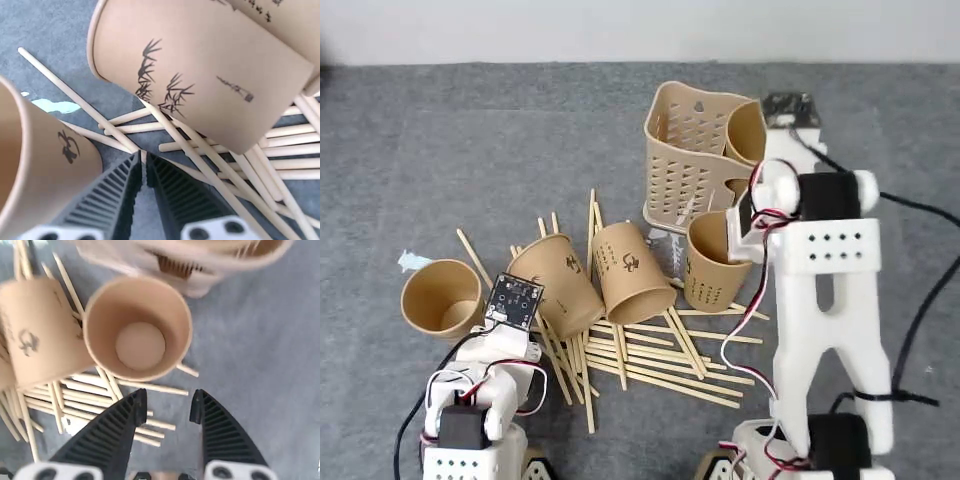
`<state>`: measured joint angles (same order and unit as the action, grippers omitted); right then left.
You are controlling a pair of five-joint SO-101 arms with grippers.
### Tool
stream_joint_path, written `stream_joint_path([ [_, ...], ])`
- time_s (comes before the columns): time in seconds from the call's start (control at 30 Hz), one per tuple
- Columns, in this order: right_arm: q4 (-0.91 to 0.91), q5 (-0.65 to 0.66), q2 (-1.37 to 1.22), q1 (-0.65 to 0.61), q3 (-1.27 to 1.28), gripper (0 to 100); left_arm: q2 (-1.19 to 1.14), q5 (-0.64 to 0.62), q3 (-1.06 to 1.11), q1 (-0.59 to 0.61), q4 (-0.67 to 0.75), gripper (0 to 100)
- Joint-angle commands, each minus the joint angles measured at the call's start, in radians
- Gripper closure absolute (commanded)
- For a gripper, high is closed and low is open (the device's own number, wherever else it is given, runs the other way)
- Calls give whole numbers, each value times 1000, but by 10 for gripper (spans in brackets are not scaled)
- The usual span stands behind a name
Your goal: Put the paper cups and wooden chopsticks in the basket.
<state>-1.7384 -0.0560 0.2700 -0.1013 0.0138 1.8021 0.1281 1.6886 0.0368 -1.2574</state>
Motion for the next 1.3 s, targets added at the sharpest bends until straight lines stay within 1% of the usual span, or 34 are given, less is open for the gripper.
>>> stream_joint_path([
  [0.0, 67, -5, 8, 5, 49, 847, 14, 2, -5, 5, -3, 985],
  [0.07, 113, -54, -12, 4, 71, 847, 14, 2, -5, 5, -3, 985],
  [0.17, 157, -91, -38, 2, 71, 848, 14, 2, -5, 5, -3, 985],
  [0.4, 196, -97, -140, 4, 72, 848, 14, 2, -5, 5, -3, 985],
  [0.6, 185, -97, -214, 7, 72, 853, 14, 2, -5, 5, -3, 985],
  [0.67, 183, -92, -217, 7, 72, 897, 14, 2, -5, 5, -3, 985],
  [0.73, 177, -87, -211, 7, 68, 988, 14, 2, -5, 5, -3, 985],
  [0.77, 160, -87, -200, 4, 68, 995, 14, 2, -5, 5, -3, 985],
  [0.83, 114, -87, -170, -1, 68, 969, 14, 2, -5, 5, -3, 985],
  [0.9, 81, -87, -125, -1, 66, 993, 14, 2, -5, 5, -3, 985],
  [1.0, 33, -84, -44, -1, 66, 991, 14, 2, -5, 5, -3, 985],
  [1.13, -13, -20, 77, -1, 55, 991, 14, 2, -5, 5, -3, 985],
  [1.27, -54, -6, 173, -1, -35, 991, 14, 2, -5, 5, -3, 985],
])
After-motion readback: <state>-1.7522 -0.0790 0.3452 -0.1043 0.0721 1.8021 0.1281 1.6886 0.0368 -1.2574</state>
